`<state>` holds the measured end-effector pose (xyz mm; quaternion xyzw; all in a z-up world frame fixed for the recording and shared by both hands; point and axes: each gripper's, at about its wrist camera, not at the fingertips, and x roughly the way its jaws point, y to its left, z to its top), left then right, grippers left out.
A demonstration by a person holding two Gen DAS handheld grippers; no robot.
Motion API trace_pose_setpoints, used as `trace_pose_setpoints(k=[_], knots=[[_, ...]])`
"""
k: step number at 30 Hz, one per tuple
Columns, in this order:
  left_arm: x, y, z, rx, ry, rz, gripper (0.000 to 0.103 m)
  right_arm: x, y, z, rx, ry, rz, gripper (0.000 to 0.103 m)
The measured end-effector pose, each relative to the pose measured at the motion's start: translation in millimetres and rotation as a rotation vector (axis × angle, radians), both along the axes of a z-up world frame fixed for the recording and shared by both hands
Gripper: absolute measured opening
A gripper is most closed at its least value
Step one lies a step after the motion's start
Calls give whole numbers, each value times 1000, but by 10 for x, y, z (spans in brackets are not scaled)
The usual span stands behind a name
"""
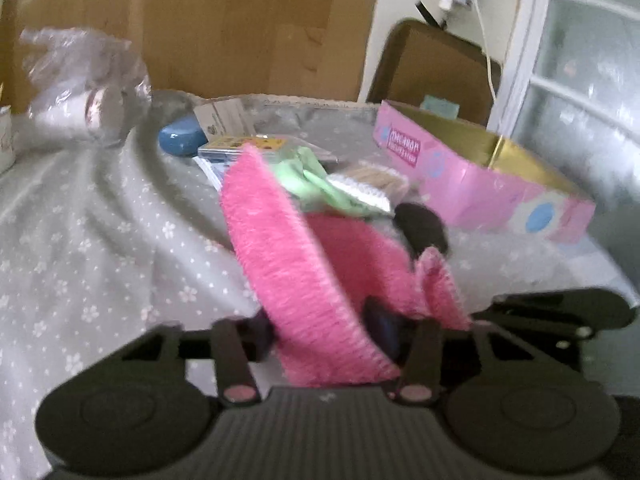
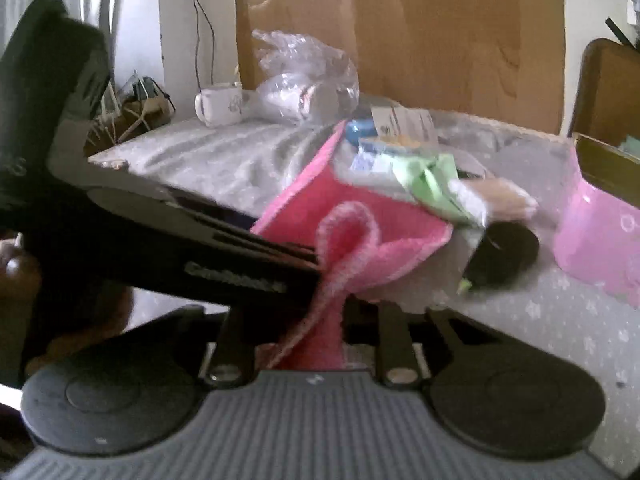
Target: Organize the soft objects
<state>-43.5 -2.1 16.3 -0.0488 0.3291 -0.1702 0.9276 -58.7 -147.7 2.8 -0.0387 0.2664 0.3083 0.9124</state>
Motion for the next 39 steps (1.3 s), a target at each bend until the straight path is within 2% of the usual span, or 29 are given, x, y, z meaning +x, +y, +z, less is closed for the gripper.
trace_pose_setpoints(k=[2,7,10,13,18,21,23,29,30,31,32,33,34,36,39], knots=[[-41,39,168,-17,-39,7,35,-17,-9,102,42,-38,8,22],[-3,-152,666,-21,-190,-7,30,-131,-149,419,82,-259,-40,22],[158,-458,898,-8,-268,-51,30,-109,-348,569,57,-389,-113,22],[361,-846,1025,-10,-311,-107,30,18,-662,686,47,-444,-205,22],[859,-1626,1043,-40,-296,-197,34,332,-1286,719,-10,-474,-368,22],[1135,-2033,955,-55,-251,-223,36,592,-1538,637,-62,-451,-443,22],[1283,-2257,887,-56,-227,-229,41,765,-1716,562,-99,-425,-494,22],[1525,-2501,658,-20,-170,-193,55,1136,-2117,366,-158,-326,-663,23],[1569,-2532,616,-11,-150,-188,64,1167,-2143,352,-161,-305,-686,27],[1595,-2543,579,-3,-132,-185,75,1244,-2182,325,-162,-268,-707,47],[1606,-2544,553,2,-123,-184,79,1321,-2221,306,-155,-217,-713,61],[1603,-2534,531,6,-118,-187,83,1373,-2253,303,-138,-186,-715,84],[1590,-2511,522,10,-120,-193,89,1371,-2266,297,-118,-174,-721,94],[1538,-2449,528,18,-129,-198,96,1350,-2237,293,-117,-165,-717,94],[1428,-2265,618,-13,-143,-203,98,1216,-2102,294,-147,-165,-694,94]])
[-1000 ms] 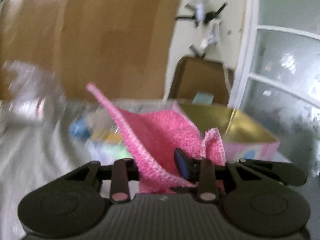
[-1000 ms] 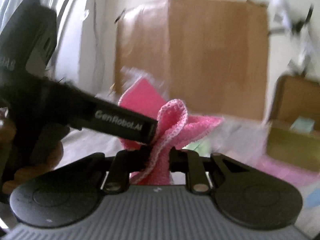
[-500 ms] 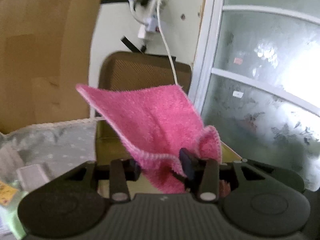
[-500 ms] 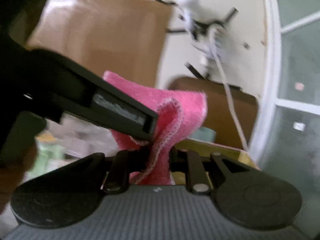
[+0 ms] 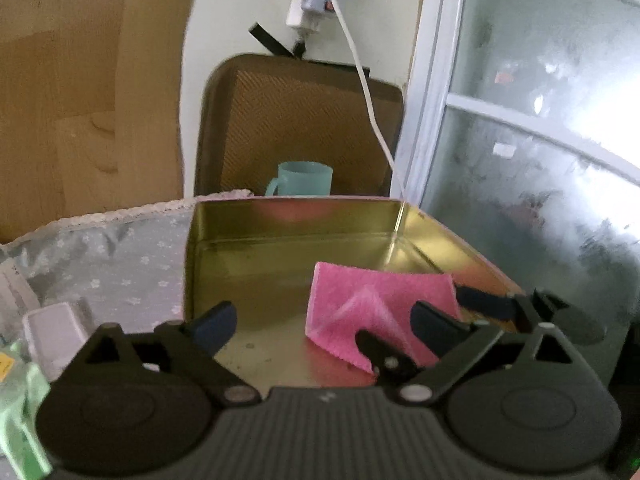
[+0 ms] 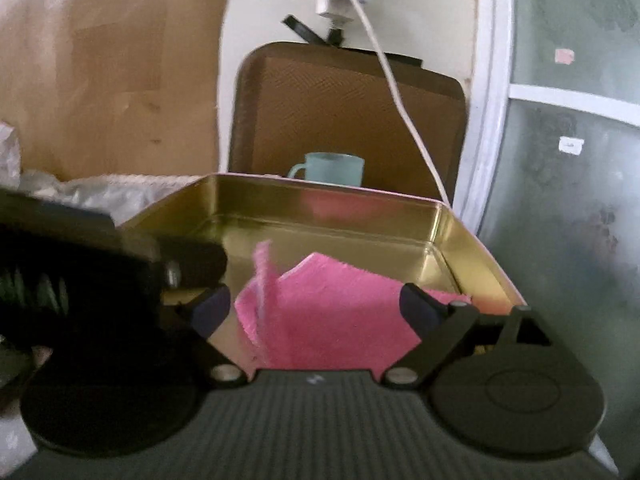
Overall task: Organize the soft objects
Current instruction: 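Move the right gripper to the black round case and grasp it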
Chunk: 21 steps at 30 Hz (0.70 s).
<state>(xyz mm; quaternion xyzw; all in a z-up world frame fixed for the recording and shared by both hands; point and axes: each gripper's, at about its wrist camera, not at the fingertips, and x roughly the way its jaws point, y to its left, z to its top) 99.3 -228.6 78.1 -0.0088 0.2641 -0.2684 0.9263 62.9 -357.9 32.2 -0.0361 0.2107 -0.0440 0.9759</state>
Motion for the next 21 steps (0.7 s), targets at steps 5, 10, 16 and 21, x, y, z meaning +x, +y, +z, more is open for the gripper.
trace_pose_setpoints(k=[5,10,16,21], knots=[[-334,584,184,-117,-70,35,103,-562,333,64,6,-165,-11,97],[-759,1402,11,-125,-127,154,102,-1091,725,79,76,-308,32,99],[-930,2270,-347,-53,-69,402,102,-1118,1263,-13,95,-210,261,87],[-896,2581,-543,-48,-22,484,102,-970,1550,-67,114,-106,312,78]])
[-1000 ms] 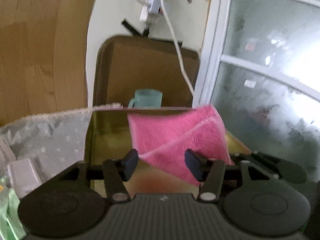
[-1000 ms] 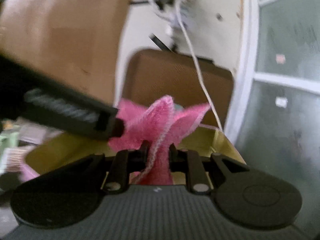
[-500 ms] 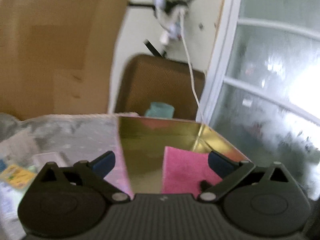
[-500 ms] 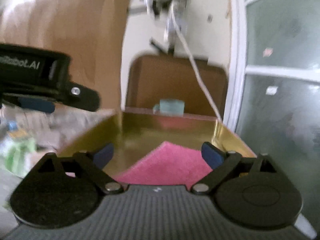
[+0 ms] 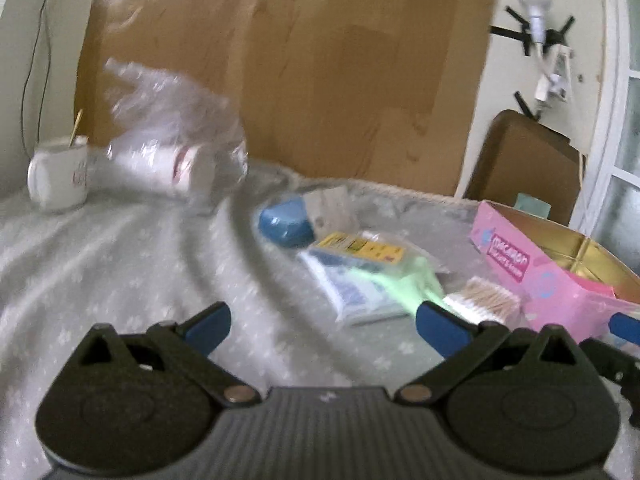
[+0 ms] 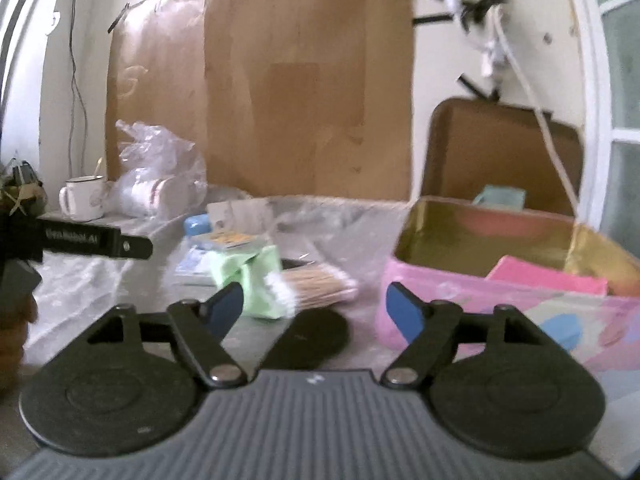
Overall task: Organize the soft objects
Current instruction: 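Move the right gripper to the black round case and grasp it, then lift the black case with the right gripper and carry it toward the left gripper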
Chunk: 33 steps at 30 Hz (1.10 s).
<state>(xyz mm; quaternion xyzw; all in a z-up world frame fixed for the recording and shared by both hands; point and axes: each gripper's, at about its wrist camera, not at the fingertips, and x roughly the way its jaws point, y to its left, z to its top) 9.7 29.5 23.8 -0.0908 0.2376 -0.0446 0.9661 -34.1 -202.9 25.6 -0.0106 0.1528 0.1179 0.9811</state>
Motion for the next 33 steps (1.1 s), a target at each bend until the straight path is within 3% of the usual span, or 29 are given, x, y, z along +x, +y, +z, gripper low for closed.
trace_pose_setpoints(k=[4,9,11,14,18,25,28,33], knots=[[-18,-12,-30,-10,-14,-22,102,125,82,-48,-41,96,-14,77],[-92,-66,-45,22,-44,-75,102,327,44,-209,33,252,-61,77],[-93,-53,-52,11,-40,-83,102,387,89,-281,46,296,-55,68],[-81,-2,-62,-23,-28,-91,102,306,222,-272,-25,273,-46,43],[-66,42,-72,-55,-18,-100,102,60,236,-256,20,278,28,42],[-91,36,-70,-58,-20,-111,102,-253,831,-236,-146,202,235,42],[-115,42,-65,-58,-29,-112,102,-218,974,-230,-199,189,230,42],[-119,42,-59,-61,-23,-113,102,-119,934,-204,-167,218,191,46]])
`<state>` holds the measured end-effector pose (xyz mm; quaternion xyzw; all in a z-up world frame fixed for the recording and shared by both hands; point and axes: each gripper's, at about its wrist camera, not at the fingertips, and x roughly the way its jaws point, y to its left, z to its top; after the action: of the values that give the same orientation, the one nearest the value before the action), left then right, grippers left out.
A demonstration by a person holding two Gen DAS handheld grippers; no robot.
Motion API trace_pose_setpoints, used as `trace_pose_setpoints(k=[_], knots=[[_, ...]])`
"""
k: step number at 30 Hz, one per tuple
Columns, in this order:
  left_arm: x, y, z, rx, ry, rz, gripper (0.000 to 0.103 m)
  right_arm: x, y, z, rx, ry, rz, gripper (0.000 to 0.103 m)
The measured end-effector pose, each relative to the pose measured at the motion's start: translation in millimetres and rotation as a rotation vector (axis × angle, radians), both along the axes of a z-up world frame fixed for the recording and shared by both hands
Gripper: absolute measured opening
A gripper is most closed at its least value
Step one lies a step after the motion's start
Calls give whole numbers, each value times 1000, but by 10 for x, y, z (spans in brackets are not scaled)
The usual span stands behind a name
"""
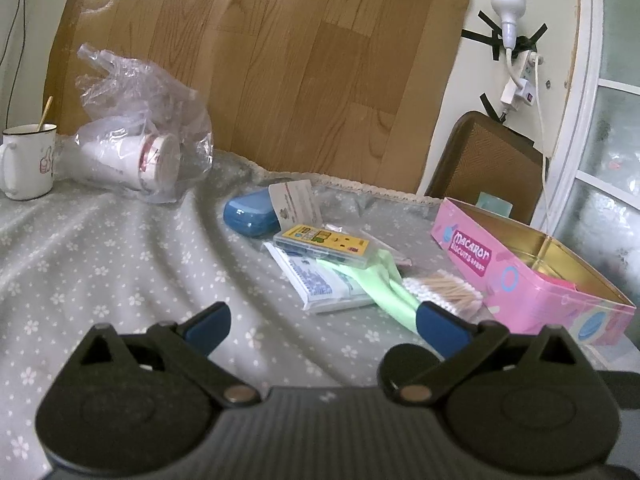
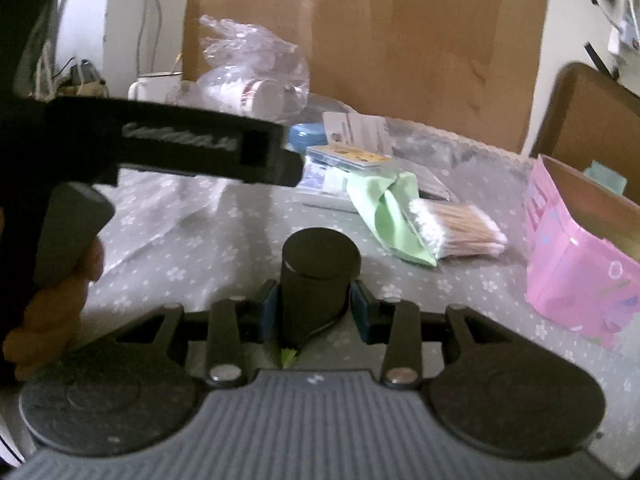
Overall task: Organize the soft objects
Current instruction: 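Lift the black case with the right gripper and carry it toward the left gripper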
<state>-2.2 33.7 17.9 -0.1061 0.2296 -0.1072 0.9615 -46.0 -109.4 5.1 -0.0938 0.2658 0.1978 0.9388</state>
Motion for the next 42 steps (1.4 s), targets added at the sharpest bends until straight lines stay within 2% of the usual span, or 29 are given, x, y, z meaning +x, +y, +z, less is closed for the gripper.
trace_pose_setpoints(k=[6,9,12,18,29,36,38,42], knots=[[-1,6,1,-7,6,-4,102,83,6,-33,9,12,-19,51],[-8,7,0,-7,4,-5,102,120,37,-38,8,13,-21,50],[-9,6,-1,-9,4,-5,102,125,57,-39,6,9,-7,45],[-6,5,4,-16,9,5,102,186,132,-33,-10,-1,14,45],[75,228,-40,-122,58,86,102,500,413,-19,-15,0,99,45],[91,251,-52,-132,66,109,102,558,489,-8,-19,1,119,46],[92,257,-54,-136,68,114,102,566,461,-10,-4,12,113,48],[84,281,-60,-147,70,128,102,574,428,-12,10,27,84,57]])
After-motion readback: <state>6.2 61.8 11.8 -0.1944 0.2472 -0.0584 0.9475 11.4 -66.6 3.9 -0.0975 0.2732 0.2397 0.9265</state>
